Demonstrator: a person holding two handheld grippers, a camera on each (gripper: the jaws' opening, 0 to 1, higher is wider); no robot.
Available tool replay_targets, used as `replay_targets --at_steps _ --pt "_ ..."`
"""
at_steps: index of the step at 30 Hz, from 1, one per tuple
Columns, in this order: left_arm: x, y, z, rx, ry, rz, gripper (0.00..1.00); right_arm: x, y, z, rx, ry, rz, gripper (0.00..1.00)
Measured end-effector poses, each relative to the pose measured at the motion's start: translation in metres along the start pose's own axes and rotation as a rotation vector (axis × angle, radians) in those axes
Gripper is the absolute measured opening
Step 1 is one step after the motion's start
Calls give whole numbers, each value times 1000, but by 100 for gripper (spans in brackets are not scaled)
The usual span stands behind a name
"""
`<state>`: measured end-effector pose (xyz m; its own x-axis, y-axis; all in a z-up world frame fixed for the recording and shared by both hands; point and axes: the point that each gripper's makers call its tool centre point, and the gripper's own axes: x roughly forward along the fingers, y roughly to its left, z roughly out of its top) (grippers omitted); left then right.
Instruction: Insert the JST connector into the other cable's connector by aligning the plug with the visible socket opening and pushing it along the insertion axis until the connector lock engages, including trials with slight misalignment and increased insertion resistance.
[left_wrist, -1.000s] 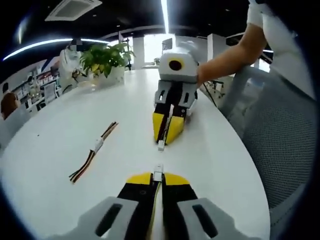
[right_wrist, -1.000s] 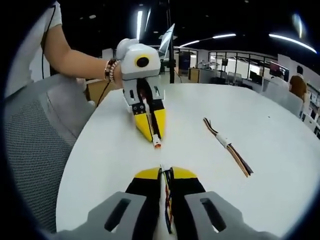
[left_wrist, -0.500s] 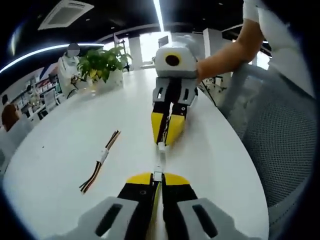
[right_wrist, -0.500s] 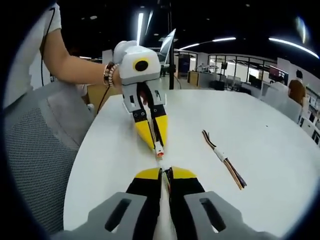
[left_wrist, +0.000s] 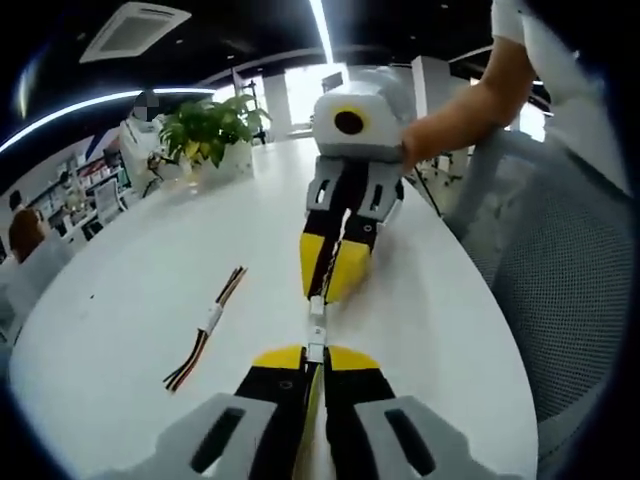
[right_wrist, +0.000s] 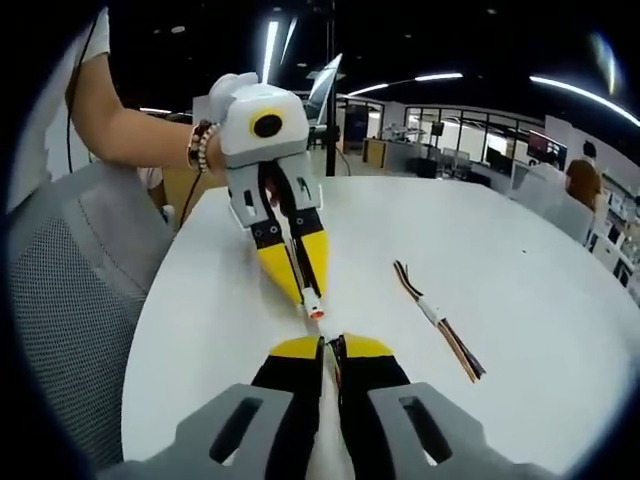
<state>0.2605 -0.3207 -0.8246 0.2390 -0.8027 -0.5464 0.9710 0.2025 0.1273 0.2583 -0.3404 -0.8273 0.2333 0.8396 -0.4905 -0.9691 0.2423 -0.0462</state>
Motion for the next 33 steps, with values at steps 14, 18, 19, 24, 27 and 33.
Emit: replay_targets --at_steps 14,18,19,24,27,33 --pt "3 -5 3 2 -4 -2 0 3 4 -2 -1 16 12 3" --pt "4 -5 2 2 0 -1 0 4 4 -2 3 17 12 3" --pt "4 -5 2 1 0 -1 0 4 4 -2 0 18 11 3" --pt "3 -4 2 -5 -4 1 0 4 4 -1 3 17 10 3" --pt "3 -5 2 -8 -4 2 0 4 5 -2 2 21 10 3" --pt "4 -6 -2 -15 8 -3 0 5 7 -2 -3 32 16 3"
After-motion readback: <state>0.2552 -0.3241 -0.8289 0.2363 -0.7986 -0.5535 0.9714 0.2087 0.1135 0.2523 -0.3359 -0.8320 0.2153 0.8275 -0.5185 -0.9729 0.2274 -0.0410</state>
